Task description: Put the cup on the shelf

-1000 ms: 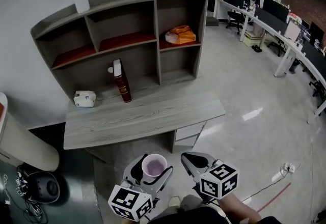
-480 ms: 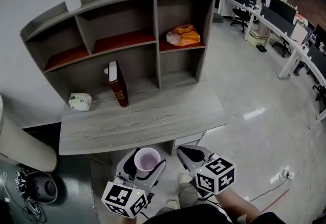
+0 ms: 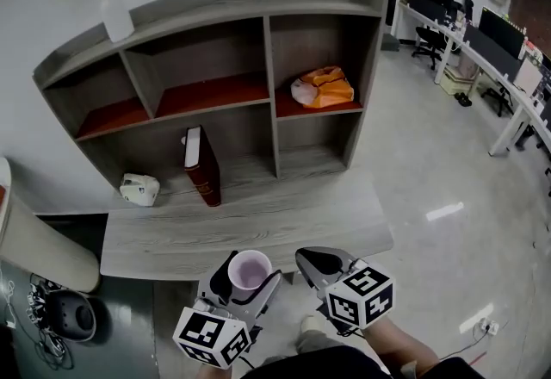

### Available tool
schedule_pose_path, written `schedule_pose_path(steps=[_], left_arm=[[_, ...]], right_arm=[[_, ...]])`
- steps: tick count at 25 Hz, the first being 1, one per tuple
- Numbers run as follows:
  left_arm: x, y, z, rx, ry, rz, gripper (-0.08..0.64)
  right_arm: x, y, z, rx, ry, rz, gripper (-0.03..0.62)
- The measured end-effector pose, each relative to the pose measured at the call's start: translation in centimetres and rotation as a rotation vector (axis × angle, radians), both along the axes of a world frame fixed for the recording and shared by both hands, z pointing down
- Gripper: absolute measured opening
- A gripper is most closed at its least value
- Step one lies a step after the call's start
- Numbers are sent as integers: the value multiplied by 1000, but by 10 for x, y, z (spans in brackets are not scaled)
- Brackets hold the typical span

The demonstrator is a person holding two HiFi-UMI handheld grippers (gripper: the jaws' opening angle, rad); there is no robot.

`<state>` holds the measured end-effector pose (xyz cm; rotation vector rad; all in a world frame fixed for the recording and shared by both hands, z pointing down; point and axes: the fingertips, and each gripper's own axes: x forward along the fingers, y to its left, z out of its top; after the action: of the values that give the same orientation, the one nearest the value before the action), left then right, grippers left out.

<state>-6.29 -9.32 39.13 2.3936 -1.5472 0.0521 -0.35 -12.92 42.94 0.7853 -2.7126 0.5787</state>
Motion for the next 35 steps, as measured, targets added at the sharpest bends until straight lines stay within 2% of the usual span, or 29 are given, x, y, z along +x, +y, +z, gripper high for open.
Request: schedule_pose_path(steps=[11,16,20,27,35], left_arm=[[13,-49,-7,36,-16,-53,364],[20,-66,-16,44,2,-33,364],[19,-83,-24,45,-12,-28,365],[4,-115,-39,62,22,-4,364],[-35,-163,-73,116,-39,41,365]], right_arm=[[10,-48,-6,32,-5,-91,2],[10,-63,-11,35,-9,-114,2],[8,-78,-16,36,-14,-123,2],[-10,-101,-27,59,-25,-132,2],[-55,-140,-43,72,-36,-134,2]])
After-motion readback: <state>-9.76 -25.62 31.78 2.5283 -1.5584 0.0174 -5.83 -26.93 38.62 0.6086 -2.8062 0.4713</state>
